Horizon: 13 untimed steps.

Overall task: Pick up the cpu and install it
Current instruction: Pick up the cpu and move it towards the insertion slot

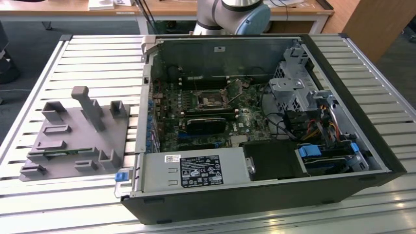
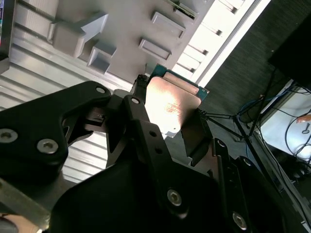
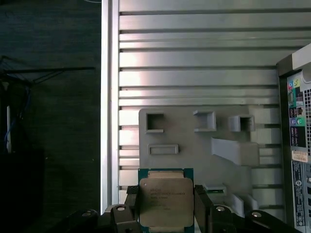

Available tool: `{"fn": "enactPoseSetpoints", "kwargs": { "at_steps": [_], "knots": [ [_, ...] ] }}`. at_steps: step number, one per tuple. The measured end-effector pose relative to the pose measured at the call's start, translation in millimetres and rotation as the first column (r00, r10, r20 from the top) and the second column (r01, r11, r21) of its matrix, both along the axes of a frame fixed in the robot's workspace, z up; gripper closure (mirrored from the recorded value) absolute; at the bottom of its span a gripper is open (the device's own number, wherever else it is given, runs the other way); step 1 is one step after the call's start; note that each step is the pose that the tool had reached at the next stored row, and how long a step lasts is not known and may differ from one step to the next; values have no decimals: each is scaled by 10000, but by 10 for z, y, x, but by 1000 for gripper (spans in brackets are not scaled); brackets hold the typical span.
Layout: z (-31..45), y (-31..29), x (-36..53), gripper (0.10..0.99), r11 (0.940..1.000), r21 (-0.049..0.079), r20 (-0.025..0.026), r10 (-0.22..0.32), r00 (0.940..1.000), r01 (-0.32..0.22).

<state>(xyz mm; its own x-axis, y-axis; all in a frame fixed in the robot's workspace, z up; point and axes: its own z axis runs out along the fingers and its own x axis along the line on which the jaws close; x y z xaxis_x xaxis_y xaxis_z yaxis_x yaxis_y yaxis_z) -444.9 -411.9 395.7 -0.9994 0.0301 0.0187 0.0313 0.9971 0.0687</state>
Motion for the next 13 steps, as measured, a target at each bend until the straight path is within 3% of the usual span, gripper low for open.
{"fn": "enactPoseSetpoints", "kwargs": {
  "at_steps": [13],
  "knots": [
    [240, 4, 0, 549, 10000, 1, 1, 0, 10000, 0]
  ]
}}
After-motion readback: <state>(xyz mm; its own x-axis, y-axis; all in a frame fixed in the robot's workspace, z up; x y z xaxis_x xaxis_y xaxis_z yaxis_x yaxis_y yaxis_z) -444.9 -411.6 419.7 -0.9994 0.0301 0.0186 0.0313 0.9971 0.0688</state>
